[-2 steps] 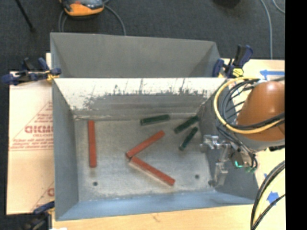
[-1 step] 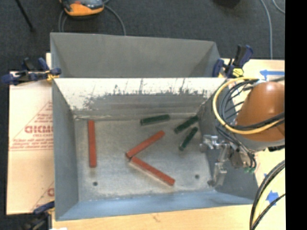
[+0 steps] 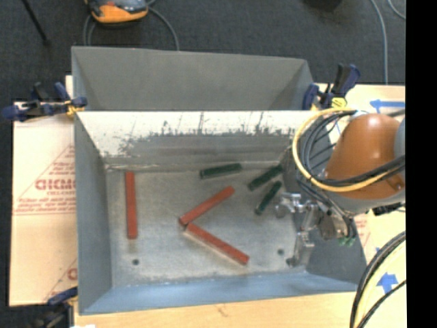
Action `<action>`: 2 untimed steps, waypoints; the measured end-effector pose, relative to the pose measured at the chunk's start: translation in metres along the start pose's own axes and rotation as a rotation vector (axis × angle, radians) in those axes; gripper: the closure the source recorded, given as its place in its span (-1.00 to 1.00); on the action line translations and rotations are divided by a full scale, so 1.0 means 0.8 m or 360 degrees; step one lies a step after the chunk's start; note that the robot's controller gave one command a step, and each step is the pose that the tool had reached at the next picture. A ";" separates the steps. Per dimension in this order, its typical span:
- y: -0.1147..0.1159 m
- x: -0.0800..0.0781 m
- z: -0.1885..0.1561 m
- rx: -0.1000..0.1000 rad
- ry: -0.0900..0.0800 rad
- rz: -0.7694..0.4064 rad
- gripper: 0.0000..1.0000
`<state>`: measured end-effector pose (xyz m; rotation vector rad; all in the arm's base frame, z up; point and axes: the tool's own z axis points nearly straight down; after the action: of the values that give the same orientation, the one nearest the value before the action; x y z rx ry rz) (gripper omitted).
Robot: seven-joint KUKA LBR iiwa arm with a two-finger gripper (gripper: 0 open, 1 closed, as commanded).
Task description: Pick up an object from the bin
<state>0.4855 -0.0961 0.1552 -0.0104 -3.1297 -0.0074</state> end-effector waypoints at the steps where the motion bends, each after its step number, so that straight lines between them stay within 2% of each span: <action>1: -0.023 -0.047 -0.014 0.0014 -0.0032 -0.0294 -1.00; 2: -0.028 -0.055 0.016 0.0007 -0.0027 0.0073 -1.00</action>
Offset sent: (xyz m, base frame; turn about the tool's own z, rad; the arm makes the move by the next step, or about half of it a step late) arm 0.0493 -0.0264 -0.0416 0.2965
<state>0.5294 -0.1187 0.1421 -0.0826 -3.1453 0.0003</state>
